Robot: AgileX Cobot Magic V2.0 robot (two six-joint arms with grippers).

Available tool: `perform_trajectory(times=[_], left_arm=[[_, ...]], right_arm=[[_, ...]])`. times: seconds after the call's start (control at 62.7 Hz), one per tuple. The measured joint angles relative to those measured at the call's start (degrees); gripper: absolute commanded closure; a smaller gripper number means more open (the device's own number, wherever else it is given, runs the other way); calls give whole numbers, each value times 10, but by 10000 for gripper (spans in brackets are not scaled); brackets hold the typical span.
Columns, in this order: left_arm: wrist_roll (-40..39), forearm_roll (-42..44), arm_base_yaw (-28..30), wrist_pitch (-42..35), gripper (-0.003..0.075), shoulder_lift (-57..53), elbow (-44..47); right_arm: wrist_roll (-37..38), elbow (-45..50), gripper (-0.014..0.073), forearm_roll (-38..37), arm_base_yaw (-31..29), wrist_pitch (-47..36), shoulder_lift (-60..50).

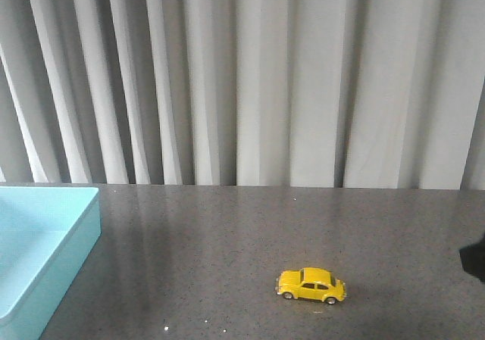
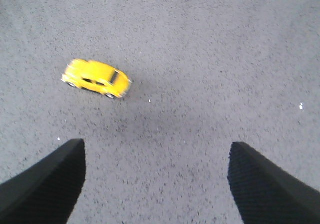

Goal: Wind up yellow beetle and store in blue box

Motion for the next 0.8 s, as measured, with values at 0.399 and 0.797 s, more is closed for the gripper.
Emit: perform_trajectory(times=[0.399,0.797], left_arm=[[0,0,0,0,163,0,0],[0,-1,0,0,163,0,0]], right_arm=[[41,248,29,-9,0,-48,-208],[46,278,29,-40,0,-26,-246]])
